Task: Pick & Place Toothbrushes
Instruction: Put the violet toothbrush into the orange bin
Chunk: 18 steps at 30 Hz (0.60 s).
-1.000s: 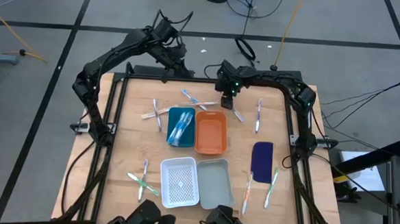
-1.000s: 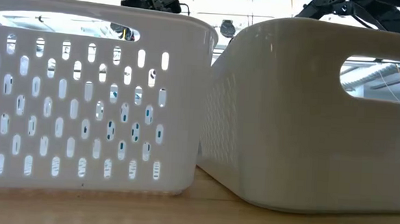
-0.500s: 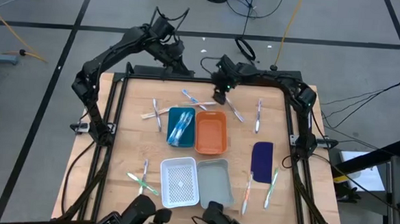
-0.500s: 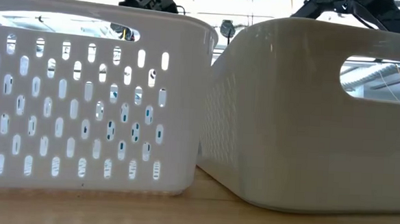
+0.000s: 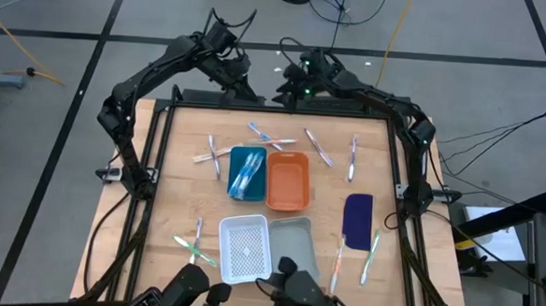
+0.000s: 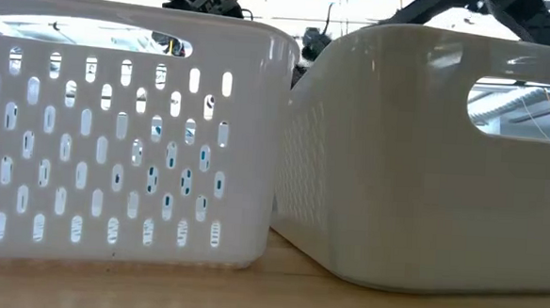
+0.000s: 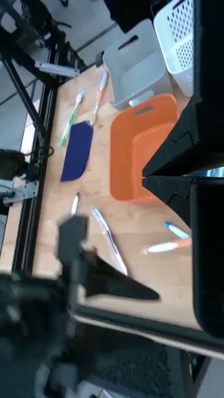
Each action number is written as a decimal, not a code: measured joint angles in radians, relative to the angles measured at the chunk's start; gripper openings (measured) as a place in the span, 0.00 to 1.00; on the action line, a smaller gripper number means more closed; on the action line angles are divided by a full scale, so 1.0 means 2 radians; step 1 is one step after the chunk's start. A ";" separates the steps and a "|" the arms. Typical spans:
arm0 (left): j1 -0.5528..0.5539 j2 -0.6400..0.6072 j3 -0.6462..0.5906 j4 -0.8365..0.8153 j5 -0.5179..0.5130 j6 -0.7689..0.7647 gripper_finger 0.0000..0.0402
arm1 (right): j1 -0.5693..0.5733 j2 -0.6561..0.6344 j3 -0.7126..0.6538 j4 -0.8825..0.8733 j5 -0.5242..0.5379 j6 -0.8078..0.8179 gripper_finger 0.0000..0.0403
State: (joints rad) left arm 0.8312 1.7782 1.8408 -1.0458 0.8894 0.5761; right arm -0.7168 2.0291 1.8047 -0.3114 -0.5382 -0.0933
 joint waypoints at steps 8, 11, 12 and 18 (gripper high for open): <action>0.004 -0.025 0.000 -0.009 0.000 0.005 0.01 | 0.013 -0.099 -0.074 -0.003 0.112 -0.031 0.54; 0.007 -0.045 0.000 -0.011 0.000 0.009 0.01 | 0.012 -0.147 -0.117 0.009 0.143 -0.039 0.54; 0.008 -0.053 0.000 -0.009 0.000 0.009 0.01 | 0.012 -0.162 -0.132 0.018 0.152 -0.037 0.54; 0.006 -0.079 0.000 0.001 -0.004 0.002 0.01 | 0.015 -0.241 -0.218 0.092 0.151 0.005 0.54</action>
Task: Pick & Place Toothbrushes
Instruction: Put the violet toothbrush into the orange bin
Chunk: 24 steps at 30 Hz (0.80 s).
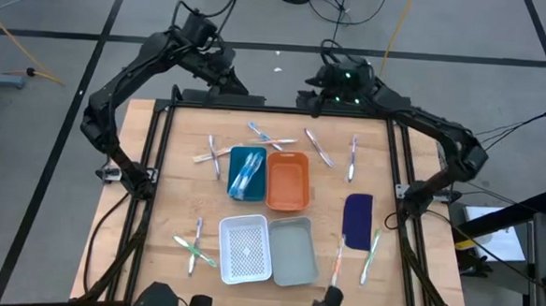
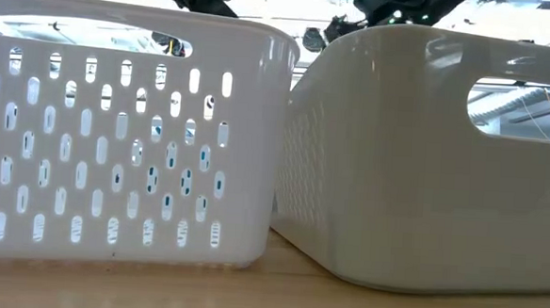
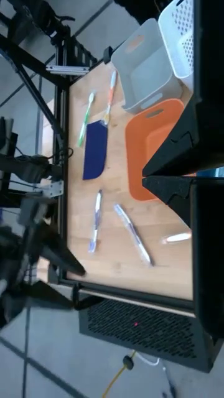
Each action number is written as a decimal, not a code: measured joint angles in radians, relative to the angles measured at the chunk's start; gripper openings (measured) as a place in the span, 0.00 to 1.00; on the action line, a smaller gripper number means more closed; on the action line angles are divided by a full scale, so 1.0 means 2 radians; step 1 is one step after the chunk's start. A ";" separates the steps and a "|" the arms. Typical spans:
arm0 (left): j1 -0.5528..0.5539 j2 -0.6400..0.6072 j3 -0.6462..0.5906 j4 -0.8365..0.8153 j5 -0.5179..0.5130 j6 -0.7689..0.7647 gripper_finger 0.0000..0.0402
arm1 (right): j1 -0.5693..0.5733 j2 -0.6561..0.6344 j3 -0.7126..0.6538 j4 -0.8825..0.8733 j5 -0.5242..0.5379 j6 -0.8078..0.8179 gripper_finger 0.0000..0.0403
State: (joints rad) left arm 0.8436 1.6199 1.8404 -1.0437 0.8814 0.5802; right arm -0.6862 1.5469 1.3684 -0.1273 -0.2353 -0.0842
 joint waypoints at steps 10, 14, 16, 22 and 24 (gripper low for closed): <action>-0.008 -0.002 0.000 0.000 -0.022 -0.008 0.01 | 0.032 -0.071 -0.118 0.092 0.000 0.055 0.54; -0.009 -0.014 0.000 0.000 -0.022 -0.002 0.01 | 0.033 -0.083 -0.140 0.143 0.001 0.075 0.54; -0.009 -0.020 0.000 0.000 -0.021 0.000 0.01 | 0.033 -0.084 -0.132 0.151 0.000 0.076 0.54; -0.001 -0.039 0.000 -0.004 -0.006 -0.007 0.01 | 0.031 -0.074 -0.084 0.153 -0.005 0.074 0.54; 0.003 -0.048 0.000 -0.007 -0.008 -0.009 0.01 | 0.031 -0.064 -0.067 0.153 -0.020 0.073 0.54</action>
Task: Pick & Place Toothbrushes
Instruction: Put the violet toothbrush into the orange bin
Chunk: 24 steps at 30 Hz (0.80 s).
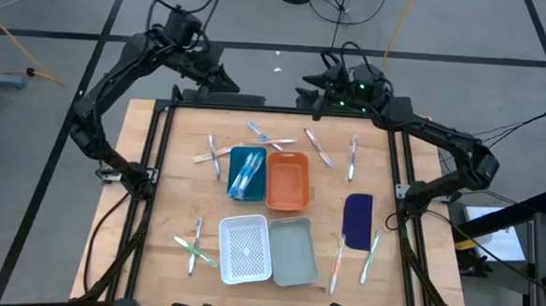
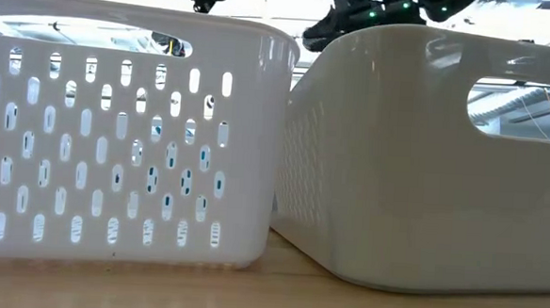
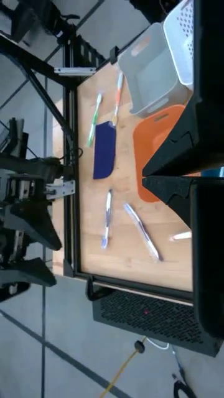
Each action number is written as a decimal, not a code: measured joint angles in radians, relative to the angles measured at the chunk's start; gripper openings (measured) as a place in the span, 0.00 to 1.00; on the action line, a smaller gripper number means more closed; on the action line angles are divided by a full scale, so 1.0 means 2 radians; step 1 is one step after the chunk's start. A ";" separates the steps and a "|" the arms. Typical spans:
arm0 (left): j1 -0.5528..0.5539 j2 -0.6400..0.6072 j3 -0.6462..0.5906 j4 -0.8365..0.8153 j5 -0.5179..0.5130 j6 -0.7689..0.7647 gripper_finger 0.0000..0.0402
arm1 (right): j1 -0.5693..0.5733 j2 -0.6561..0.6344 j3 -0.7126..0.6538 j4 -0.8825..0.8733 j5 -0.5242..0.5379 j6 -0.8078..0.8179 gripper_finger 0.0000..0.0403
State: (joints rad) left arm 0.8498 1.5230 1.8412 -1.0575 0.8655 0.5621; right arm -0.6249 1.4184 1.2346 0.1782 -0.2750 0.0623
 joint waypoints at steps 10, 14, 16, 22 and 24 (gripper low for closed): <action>0.008 -0.068 0.000 0.007 -0.054 -0.041 0.01 | 0.000 0.092 0.123 -0.016 -0.036 -0.019 0.54; 0.008 -0.082 0.000 0.006 -0.060 -0.061 0.01 | -0.005 0.132 0.180 -0.021 -0.065 -0.022 0.54; 0.007 -0.087 0.000 0.005 -0.062 -0.066 0.01 | -0.010 0.151 0.212 -0.036 -0.074 -0.023 0.54; 0.006 -0.091 0.000 -0.007 -0.077 -0.069 0.01 | -0.032 0.207 0.305 -0.094 -0.074 -0.028 0.54; 0.006 -0.092 0.000 -0.011 -0.076 -0.070 0.01 | -0.044 0.216 0.333 -0.118 -0.075 -0.028 0.54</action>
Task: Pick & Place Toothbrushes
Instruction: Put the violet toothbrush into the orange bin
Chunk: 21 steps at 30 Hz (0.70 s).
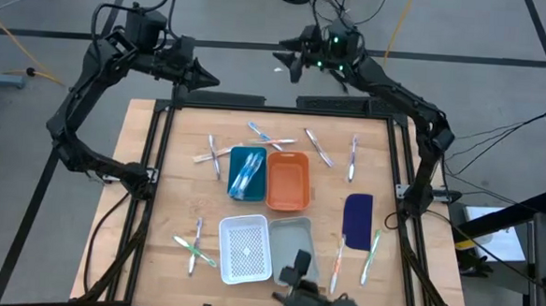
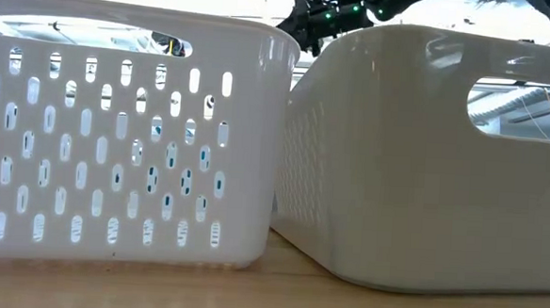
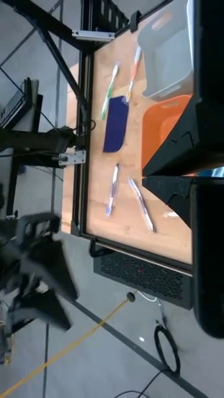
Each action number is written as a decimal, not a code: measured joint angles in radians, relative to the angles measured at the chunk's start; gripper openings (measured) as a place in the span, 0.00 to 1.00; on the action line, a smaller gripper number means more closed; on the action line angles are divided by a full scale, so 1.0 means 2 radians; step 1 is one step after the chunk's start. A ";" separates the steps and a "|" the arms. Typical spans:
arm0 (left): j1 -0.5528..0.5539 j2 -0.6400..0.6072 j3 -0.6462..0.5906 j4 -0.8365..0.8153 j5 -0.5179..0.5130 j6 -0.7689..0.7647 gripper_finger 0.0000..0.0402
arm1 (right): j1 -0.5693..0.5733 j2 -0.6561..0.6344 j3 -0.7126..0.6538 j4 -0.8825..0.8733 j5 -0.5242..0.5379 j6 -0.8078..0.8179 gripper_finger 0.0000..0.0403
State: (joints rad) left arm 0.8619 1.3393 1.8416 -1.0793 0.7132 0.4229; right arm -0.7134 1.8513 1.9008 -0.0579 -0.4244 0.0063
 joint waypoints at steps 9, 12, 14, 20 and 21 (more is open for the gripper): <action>0.000 0.001 0.000 -0.001 -0.004 -0.002 0.01 | -0.048 0.020 0.068 -0.019 -0.010 0.007 0.54; 0.000 0.001 0.000 -0.002 -0.004 -0.007 0.01 | -0.056 0.009 0.069 -0.021 0.011 -0.003 0.54; 0.000 0.001 0.000 -0.003 -0.004 -0.006 0.01 | -0.059 -0.001 0.069 -0.020 0.033 -0.025 0.54; 0.000 0.001 0.000 -0.005 -0.003 -0.007 0.01 | -0.075 -0.020 0.069 -0.012 -0.013 -0.007 0.54; 0.000 0.001 0.000 -0.005 -0.003 -0.008 0.01 | -0.076 -0.020 0.069 -0.014 -0.026 0.002 0.54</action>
State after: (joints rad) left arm 0.8627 1.3403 1.8412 -1.0893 0.7063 0.4074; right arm -0.8656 1.8117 2.0392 -0.0864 -0.4758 0.0105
